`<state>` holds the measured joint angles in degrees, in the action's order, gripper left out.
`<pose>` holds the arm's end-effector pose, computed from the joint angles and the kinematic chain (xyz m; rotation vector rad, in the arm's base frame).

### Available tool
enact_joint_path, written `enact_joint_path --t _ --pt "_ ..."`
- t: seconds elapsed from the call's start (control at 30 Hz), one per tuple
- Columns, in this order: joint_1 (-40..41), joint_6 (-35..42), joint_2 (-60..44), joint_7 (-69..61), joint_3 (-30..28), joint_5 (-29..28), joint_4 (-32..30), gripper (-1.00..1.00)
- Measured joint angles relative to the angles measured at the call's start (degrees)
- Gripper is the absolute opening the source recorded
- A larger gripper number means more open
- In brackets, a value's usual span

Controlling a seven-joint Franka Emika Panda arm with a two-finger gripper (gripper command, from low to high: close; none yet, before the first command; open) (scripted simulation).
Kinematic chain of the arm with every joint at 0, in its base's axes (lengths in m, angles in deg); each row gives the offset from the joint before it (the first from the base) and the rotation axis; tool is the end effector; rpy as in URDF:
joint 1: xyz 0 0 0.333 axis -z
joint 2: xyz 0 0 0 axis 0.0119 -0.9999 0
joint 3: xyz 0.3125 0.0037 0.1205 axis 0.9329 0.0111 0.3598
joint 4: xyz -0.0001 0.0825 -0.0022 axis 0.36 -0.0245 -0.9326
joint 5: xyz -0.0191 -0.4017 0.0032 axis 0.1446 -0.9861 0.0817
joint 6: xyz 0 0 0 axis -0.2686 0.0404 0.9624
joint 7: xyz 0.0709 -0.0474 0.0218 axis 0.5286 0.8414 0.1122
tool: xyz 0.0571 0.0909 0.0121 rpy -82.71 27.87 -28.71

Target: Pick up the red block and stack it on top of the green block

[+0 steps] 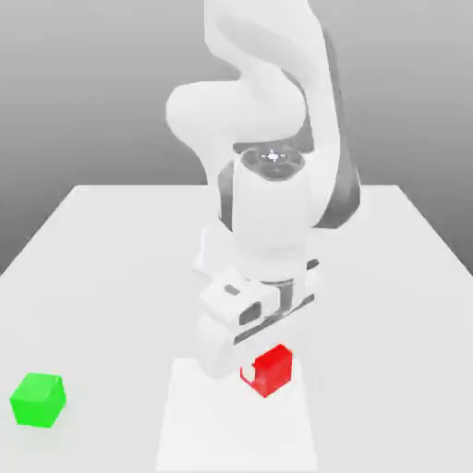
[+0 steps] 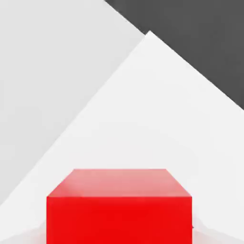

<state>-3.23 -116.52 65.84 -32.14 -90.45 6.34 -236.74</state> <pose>0.4081 0.0122 0.2182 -3.1290 0.2524 0.0059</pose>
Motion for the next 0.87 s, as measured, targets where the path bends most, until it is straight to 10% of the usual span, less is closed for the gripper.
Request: enact_joint_path --t 0.73,0.77,0.87 --pt "22.6 3.9 -12.0 2.5 -12.9 8.5 15.3 -1.0" --pt "23.2 2.4 -13.6 1.8 -12.2 9.4 15.4 1.0" --pt "23.2 2.4 -13.6 1.8 -12.2 9.4 15.4 1.0"
